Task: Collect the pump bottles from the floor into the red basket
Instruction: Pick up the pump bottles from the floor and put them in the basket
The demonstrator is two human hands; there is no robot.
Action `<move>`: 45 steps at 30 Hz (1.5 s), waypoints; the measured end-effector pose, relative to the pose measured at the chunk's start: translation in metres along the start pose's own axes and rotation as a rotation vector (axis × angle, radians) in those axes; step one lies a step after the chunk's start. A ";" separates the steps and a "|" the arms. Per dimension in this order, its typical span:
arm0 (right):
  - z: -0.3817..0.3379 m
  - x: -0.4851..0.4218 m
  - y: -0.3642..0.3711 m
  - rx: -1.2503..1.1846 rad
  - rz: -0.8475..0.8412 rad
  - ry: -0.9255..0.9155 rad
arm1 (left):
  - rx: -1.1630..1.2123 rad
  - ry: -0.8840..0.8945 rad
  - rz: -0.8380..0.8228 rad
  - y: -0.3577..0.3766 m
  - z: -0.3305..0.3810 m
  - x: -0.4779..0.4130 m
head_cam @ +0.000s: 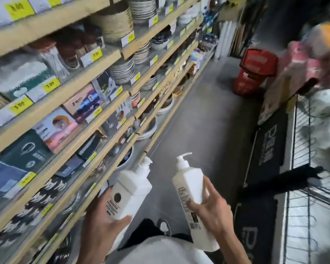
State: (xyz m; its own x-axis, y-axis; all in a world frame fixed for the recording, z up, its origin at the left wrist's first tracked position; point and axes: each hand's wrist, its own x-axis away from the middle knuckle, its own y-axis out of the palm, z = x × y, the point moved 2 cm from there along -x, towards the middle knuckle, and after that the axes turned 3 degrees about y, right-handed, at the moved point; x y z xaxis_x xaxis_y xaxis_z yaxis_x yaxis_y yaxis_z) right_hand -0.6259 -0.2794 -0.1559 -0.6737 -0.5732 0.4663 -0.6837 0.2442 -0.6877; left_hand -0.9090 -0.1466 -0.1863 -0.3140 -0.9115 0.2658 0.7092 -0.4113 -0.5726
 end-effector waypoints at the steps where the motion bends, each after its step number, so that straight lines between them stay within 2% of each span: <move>1: 0.002 -0.001 -0.003 -0.022 0.014 0.023 | -0.010 0.007 -0.030 0.002 0.001 -0.008; 8: 0.010 -0.008 -0.017 -0.170 0.141 0.165 | -0.077 0.116 -0.204 0.027 0.027 -0.069; 22: -0.002 -0.040 -0.026 -0.243 0.307 0.368 | -0.005 0.259 -0.247 0.028 0.098 -0.166; 32: 0.010 -0.103 -0.070 -0.204 0.382 0.372 | -0.080 0.213 -0.241 0.070 0.143 -0.234; 45: 0.014 -0.227 -0.151 -0.168 0.399 0.319 | -0.155 0.328 -0.269 0.145 0.249 -0.321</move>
State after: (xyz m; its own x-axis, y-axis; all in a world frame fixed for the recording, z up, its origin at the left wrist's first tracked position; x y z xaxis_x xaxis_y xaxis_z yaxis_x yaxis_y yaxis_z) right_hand -0.3662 -0.1972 -0.1658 -0.9242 -0.1508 0.3510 -0.3752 0.5308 -0.7599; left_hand -0.5483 0.0887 -0.1615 -0.6755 -0.7162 0.1753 0.4801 -0.6077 -0.6326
